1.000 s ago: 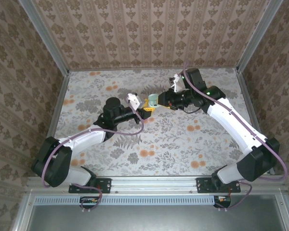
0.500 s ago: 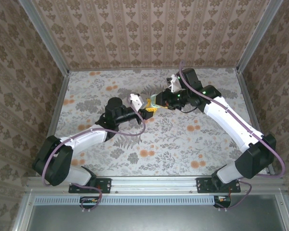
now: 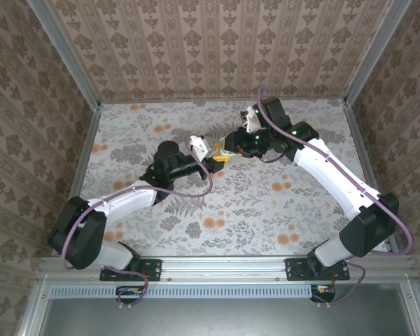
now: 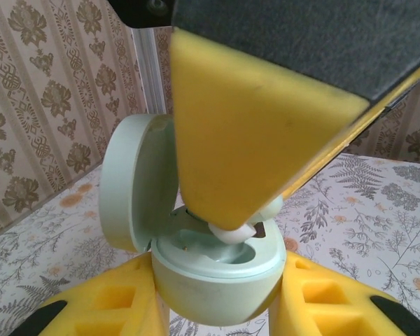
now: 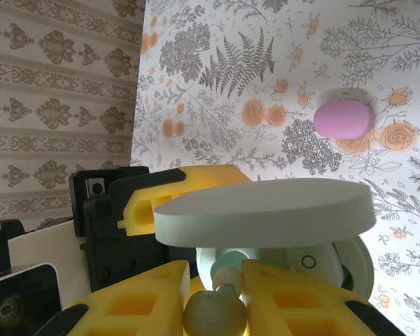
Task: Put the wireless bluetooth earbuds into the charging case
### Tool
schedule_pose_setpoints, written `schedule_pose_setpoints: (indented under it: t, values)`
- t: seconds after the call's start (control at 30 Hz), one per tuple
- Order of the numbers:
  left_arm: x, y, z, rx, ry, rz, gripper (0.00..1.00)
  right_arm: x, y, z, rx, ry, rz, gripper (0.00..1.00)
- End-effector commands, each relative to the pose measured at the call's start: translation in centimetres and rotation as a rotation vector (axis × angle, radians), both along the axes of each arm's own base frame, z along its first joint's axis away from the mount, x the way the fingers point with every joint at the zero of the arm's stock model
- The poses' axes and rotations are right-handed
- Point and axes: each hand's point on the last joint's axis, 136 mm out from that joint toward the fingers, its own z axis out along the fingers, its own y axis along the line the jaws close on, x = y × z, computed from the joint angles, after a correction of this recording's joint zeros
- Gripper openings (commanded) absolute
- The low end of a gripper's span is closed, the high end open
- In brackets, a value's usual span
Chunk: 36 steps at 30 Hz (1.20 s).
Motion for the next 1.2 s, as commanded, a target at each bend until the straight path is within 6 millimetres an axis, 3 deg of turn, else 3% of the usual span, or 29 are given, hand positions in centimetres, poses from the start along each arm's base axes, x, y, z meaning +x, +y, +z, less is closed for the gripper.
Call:
schedule_pose_setpoints:
  t: [0.0, 0.73, 1.17]
  values:
    - [0.2, -0.5, 1.9, -0.03, -0.05, -0.005, 0.34, 0.0, -0.1, 0.0, -0.04, 0.001, 0.0, 0.27]
    - [0.2, -0.7, 2.3, -0.044, -0.048, -0.008, 0.34, 0.2, -0.3, -0.6, -0.107, 0.003, -0.002, 0.31]
    - [0.2, -0.5, 2.2, -0.041, -0.052, 0.002, 0.34, 0.0, -0.4, 1.1, -0.077, -0.043, -0.007, 0.36]
